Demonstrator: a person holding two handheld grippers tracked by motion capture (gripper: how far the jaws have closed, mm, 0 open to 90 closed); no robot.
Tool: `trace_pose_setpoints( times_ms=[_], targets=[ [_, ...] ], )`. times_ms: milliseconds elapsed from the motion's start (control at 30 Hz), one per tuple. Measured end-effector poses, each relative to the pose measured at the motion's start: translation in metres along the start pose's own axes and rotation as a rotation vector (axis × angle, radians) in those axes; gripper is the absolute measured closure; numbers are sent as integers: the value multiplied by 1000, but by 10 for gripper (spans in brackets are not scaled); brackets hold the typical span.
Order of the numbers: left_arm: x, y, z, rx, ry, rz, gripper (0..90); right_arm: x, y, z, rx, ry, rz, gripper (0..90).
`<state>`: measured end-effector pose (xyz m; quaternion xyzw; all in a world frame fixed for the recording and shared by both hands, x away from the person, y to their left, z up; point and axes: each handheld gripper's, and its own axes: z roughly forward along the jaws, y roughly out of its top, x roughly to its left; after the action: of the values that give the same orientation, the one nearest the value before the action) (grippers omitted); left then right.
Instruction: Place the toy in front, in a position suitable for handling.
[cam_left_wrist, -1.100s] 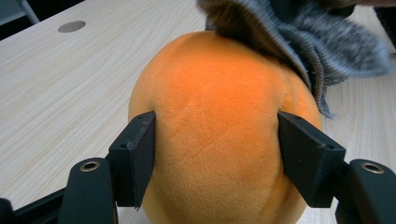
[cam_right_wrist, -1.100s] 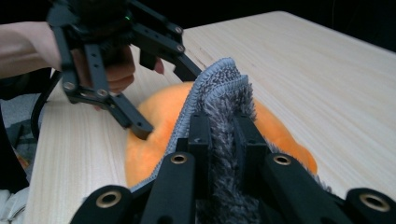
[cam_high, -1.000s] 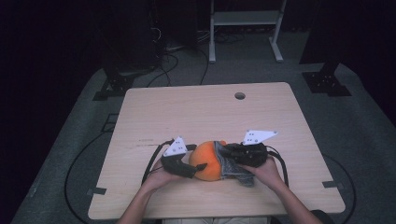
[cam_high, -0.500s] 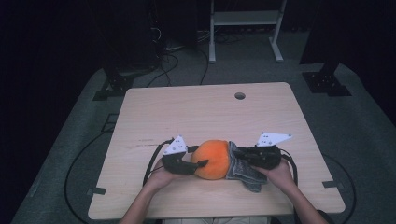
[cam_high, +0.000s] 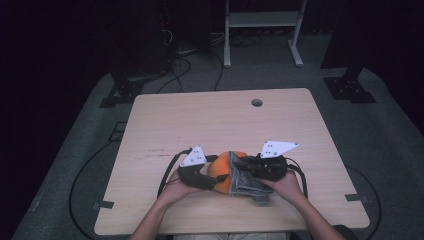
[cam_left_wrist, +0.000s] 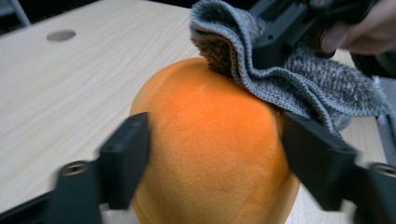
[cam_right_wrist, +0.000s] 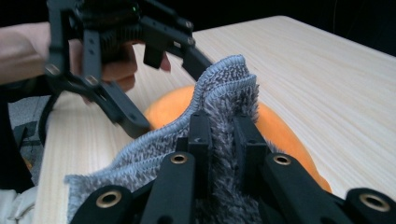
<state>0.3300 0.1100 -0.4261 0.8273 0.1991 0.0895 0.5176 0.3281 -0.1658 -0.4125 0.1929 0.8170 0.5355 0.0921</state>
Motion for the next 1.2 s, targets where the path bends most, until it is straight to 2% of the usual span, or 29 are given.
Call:
trace_pose_setpoints(
  times_ms=[67, 133, 200, 233, 300, 400, 467, 600, 667, 733, 833, 967, 1033, 1067, 1133, 1167, 1200],
  targets=[
    [4, -3, 0, 10, 18, -32, 110, -2, -3, -1, -12, -9, 14, 791],
    [11, -7, 0, 23, -7, -95, 86, -4, -6, -3, -15, -19, 23, 791],
    [14, -9, 3, 26, -48, -129, 117, -6, -8, -5, -21, -22, 32, 791],
    [14, -10, 4, 12, -70, -130, 184, -7, -9, -7, -21, -23, 37, 790],
    [10, -10, 4, 1, -47, -95, 306, -7, -10, -9, -16, -33, 29, 790],
    [5, -5, 1, -21, -5, -42, 384, -7, -8, -15, -12, -48, 19, 790],
    [1, -1, 0, -38, 7, -16, 401, -3, -2, -21, -38, -43, 13, 791],
    [-9, 7, 2, -37, 22, 31, 404, 15, 18, -26, -86, -7, -53, 791],
    [-14, 10, 2, -44, 25, 53, 406, 23, 26, -20, -77, 4, -95, 791],
    [-18, 11, 2, -28, 37, 79, 408, 25, 25, -11, -41, 2, -114, 791],
    [-17, 8, 2, -14, 36, 83, 410, 18, 17, -8, -33, 1, -90, 791],
    [-15, 6, 3, -24, 17, 72, 401, 12, 10, -12, -35, -10, -61, 792],
    [-14, 6, 4, -32, 8, 55, 352, 11, 7, -14, -31, -12, -58, 792],
    [-12, 7, 4, -41, 6, 27, 311, 11, 6, -15, -29, -15, -54, 792],
    [-7, 7, 4, -41, 27, -23, 186, 10, 3, -18, -28, -21, -49, 792],
    [-6, 7, 4, -37, 19, -46, 161, 9, 2, -19, -33, -21, -42, 792],
    [-3, 5, 6, -35, -6, -77, 158, 9, 2, -19, -35, -18, -38, 791]
  ],
)
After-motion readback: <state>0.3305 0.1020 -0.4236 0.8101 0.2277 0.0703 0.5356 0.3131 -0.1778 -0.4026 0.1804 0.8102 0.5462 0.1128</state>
